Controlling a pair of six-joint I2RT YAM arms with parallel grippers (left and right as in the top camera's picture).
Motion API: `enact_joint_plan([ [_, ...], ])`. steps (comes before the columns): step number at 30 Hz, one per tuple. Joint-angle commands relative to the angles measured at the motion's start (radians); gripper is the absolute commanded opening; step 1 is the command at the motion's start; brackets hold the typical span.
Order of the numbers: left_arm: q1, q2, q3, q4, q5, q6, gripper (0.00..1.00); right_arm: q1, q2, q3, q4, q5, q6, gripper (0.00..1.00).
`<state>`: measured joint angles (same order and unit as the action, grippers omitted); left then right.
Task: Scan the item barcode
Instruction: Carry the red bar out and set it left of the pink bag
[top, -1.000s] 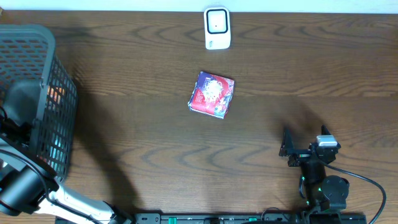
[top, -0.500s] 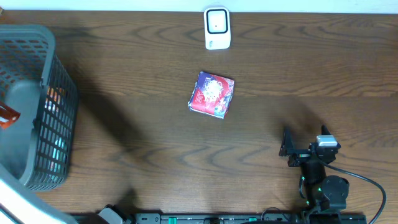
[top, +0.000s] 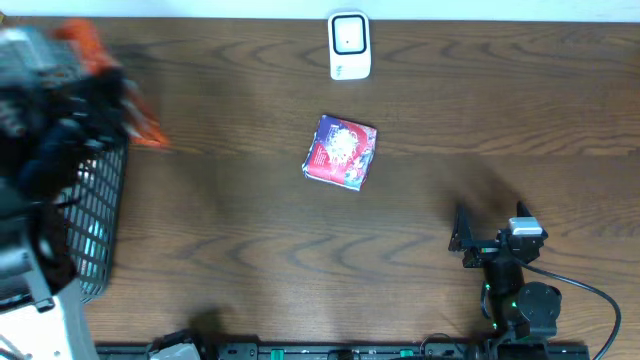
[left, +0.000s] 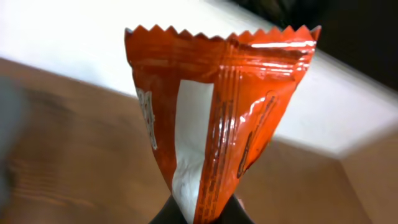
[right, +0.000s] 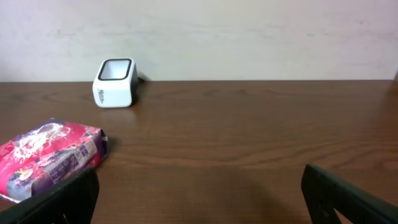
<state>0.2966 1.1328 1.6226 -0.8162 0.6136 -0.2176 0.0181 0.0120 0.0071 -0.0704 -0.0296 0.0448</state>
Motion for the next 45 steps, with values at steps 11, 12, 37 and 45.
enact_joint_plan([
  [11, -0.338, 0.238, -0.013, -0.097, -0.290, 0.072, 0.07, 0.014, -0.005, -0.002, -0.004, -0.005, 0.010, 0.99],
  [12, -0.339, 0.264, -0.013, -0.096, -0.290, 0.072, 0.07, 0.014, -0.005, -0.002, -0.004, -0.005, 0.010, 0.99],
  [37, -0.525, 0.807, -0.013, -0.050, -0.307, 0.053, 0.08, 0.014, -0.005, -0.002, -0.004, -0.005, 0.010, 0.99],
  [45, -0.565, 0.820, -0.015, -0.040, -0.404, -0.054, 0.52, 0.014, -0.005, -0.002, -0.004, -0.005, 0.010, 0.99],
])
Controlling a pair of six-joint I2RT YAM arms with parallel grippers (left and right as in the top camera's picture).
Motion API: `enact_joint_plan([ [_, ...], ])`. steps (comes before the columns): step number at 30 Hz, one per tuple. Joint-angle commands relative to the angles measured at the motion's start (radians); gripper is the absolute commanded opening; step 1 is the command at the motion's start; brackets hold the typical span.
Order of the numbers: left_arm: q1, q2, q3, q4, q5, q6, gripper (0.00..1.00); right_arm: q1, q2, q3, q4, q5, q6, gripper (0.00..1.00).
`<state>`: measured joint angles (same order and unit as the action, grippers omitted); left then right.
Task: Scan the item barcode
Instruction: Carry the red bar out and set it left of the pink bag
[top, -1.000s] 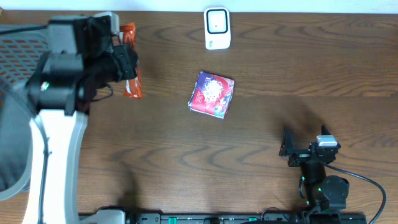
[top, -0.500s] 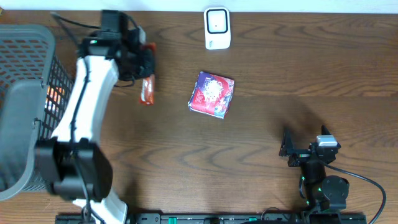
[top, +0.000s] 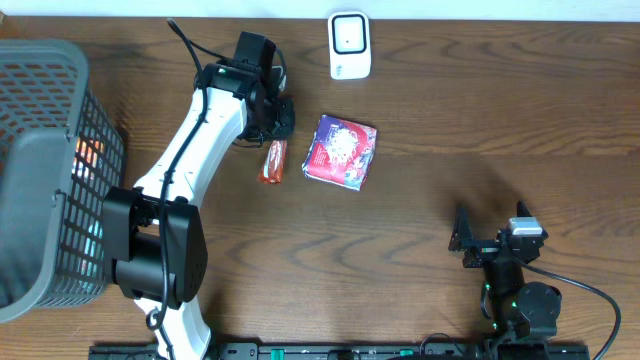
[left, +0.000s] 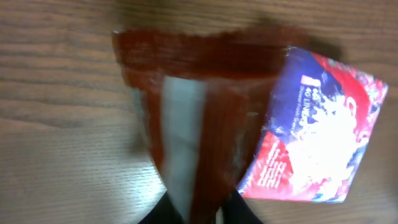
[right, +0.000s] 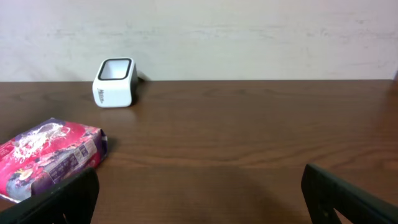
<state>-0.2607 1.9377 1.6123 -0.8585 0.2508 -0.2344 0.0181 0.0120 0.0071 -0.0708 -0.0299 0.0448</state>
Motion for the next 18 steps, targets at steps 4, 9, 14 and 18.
enact_joint_plan([
  [4, -0.027, 0.015, -0.005, 0.004, -0.039, -0.037, 0.56, 0.014, -0.005, -0.002, -0.004, -0.005, 0.010, 0.99],
  [9, -0.009, -0.021, 0.020, -0.021, 0.017, -0.037, 0.57, 0.014, -0.005, -0.002, -0.004, -0.005, 0.010, 0.99],
  [14, 0.068, -0.161, 0.079, -0.054, 0.033, -0.037, 0.57, 0.014, -0.005, -0.002, -0.004, -0.005, 0.010, 0.99],
  [18, 0.188, -0.331, 0.123, -0.047, 0.032, -0.036, 0.57, 0.014, -0.005, -0.002, -0.004, -0.005, 0.010, 0.99],
])
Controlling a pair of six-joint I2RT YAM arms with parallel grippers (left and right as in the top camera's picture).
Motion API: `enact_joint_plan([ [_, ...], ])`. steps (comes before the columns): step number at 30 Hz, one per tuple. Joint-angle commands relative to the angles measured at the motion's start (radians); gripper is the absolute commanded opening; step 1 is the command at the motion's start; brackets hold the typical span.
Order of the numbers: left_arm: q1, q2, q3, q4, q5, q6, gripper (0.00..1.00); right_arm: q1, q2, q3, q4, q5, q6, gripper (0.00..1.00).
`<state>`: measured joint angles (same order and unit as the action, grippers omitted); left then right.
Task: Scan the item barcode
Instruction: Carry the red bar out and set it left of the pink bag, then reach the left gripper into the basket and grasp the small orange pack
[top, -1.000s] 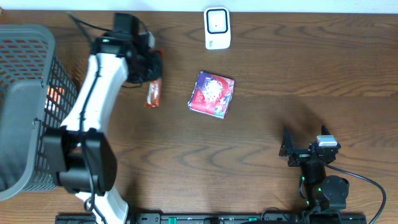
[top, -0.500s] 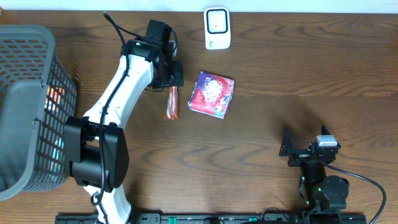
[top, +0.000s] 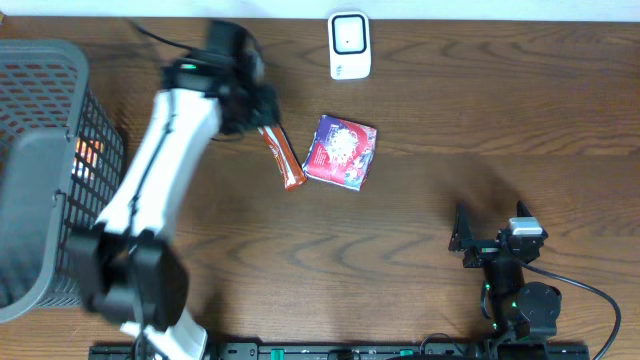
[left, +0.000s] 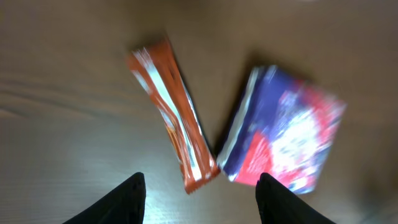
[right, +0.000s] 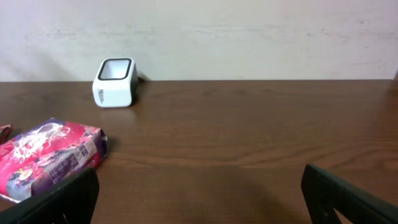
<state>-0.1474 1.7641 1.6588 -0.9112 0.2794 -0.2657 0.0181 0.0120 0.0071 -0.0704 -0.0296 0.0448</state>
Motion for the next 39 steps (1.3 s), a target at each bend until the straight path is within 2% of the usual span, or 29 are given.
enact_joint_plan([
  [1, 0.114, -0.201, 0.081, 0.017, 0.003, -0.001, 0.57, 0.014, -0.005, -0.002, -0.004, -0.005, 0.010, 0.99],
  [5, 0.325, -0.354, 0.082, 0.077, -0.011, 0.010, 0.64, 0.014, -0.005, -0.002, -0.004, -0.005, 0.010, 0.99],
  [8, 0.511, -0.409, 0.082, 0.088, -0.011, 0.010, 0.64, 0.014, -0.005, -0.002, -0.004, -0.005, 0.010, 0.99],
  [13, 0.774, -0.388, 0.069, 0.083, -0.011, 0.009, 0.66, 0.014, -0.005, -0.002, -0.004, -0.005, 0.010, 0.99],
  [15, 0.832, -0.348, 0.060, 0.079, -0.011, -0.004, 0.71, 0.014, -0.005, -0.002, -0.004, -0.005, 0.010, 0.99],
  [24, 0.871, -0.089, 0.060, 0.044, -0.011, -0.003, 0.75, 0.014, -0.005, -0.002, -0.004, -0.005, 0.010, 0.99],
  [26, 0.871, -0.035, 0.060, 0.030, -0.011, 0.057, 0.75, 0.014, -0.005, -0.002, -0.004, -0.005, 0.010, 0.99],
  [31, 0.870, 0.077, 0.060, -0.028, -0.011, 0.297, 0.75, 0.014, -0.005, -0.002, -0.004, -0.005, 0.010, 0.99],
  [39, 0.870, 0.199, 0.060, -0.057, -0.010, 0.454, 0.75, 0.014, -0.005, -0.002, -0.004, -0.005, 0.010, 0.99],
])
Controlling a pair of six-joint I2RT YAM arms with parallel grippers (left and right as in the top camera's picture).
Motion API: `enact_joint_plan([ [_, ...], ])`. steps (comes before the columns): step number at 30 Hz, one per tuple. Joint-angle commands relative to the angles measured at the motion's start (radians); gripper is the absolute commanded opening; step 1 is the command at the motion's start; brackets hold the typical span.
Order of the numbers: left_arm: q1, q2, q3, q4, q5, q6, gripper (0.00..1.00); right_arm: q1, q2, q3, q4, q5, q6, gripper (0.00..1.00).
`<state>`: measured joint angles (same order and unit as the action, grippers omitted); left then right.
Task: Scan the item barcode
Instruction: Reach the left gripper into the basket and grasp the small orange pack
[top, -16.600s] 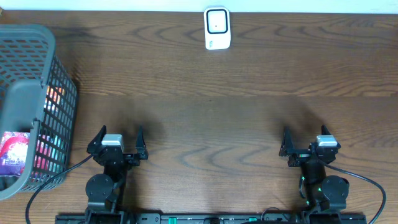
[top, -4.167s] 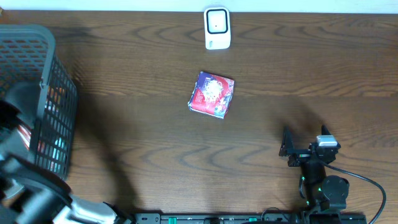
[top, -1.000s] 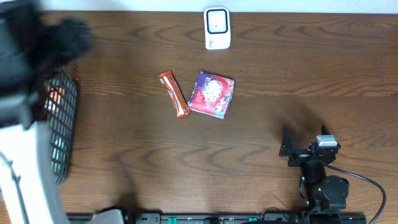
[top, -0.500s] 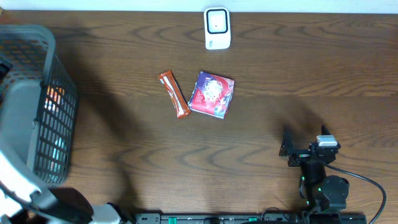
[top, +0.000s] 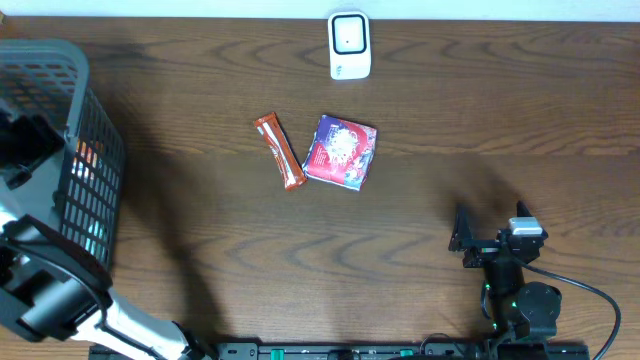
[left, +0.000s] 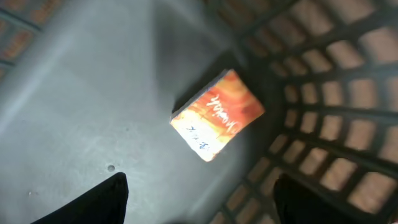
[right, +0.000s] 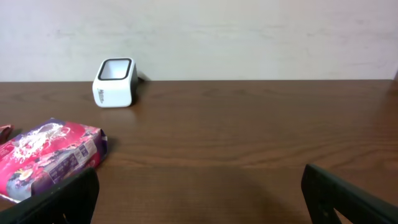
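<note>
An orange snack bar (top: 279, 150) lies flat on the table beside a purple-and-red packet (top: 341, 150). The white scanner (top: 349, 45) stands at the far edge, and shows too in the right wrist view as the scanner (right: 115, 82). My left gripper (left: 205, 205) is open over the inside of the grey basket (top: 60, 120), above a small orange packet (left: 217, 115) on its floor. My right gripper (right: 202, 199) rests open near the front right, nothing between its fingers.
The basket's mesh wall (left: 323, 93) rises to the right of the left gripper. The purple packet (right: 50, 158) lies to the front left of the right gripper. My right arm's base (top: 520, 300) sits at the table's front edge.
My left gripper was open just above the orange bar and purple packet at the table's middle. Now it is over the basket at the far left. Bar, packet and right arm have not moved.
First my left gripper held the orange bar up near the basket. Then it held the bar low over the table beside the purple packet. Then it stood open with the bar lying on the table. Now it is open inside the basket.
</note>
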<state>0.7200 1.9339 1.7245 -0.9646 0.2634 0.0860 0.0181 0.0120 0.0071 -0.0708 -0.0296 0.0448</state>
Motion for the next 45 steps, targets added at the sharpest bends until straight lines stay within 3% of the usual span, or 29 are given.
enact_joint_plan([
  [1, 0.002, 0.042, -0.006, -0.002, 0.005, 0.112, 0.75, 0.014, -0.005, -0.002, -0.004, -0.005, 0.010, 0.99],
  [12, -0.005, 0.171, -0.006, 0.050, 0.070, 0.188, 0.75, 0.014, -0.005, -0.002, -0.004, -0.005, 0.010, 0.99],
  [23, -0.071, 0.279, -0.008, 0.105, 0.064, 0.190, 0.73, 0.014, -0.005, -0.002, -0.004, -0.005, 0.010, 0.99],
  [24, -0.076, 0.290, -0.008, 0.103, 0.065, 0.190, 0.65, 0.014, -0.005, -0.002, -0.004, -0.005, 0.010, 0.99],
  [25, -0.077, 0.300, -0.008, 0.103, 0.063, 0.190, 0.46, 0.014, -0.005, -0.002, -0.004, -0.005, 0.010, 0.99],
  [28, -0.075, 0.309, -0.008, 0.103, 0.053, 0.186, 0.10, 0.014, -0.005, -0.002, -0.004, -0.005, 0.010, 0.99],
  [37, -0.025, 0.170, 0.029, 0.057, -0.051, 0.045, 0.07, 0.014, -0.005, -0.002, -0.004, -0.005, 0.010, 0.99],
  [45, 0.008, -0.225, 0.034, 0.021, -0.017, -0.205, 0.07, 0.014, -0.005, -0.002, -0.004, -0.005, 0.010, 0.99],
])
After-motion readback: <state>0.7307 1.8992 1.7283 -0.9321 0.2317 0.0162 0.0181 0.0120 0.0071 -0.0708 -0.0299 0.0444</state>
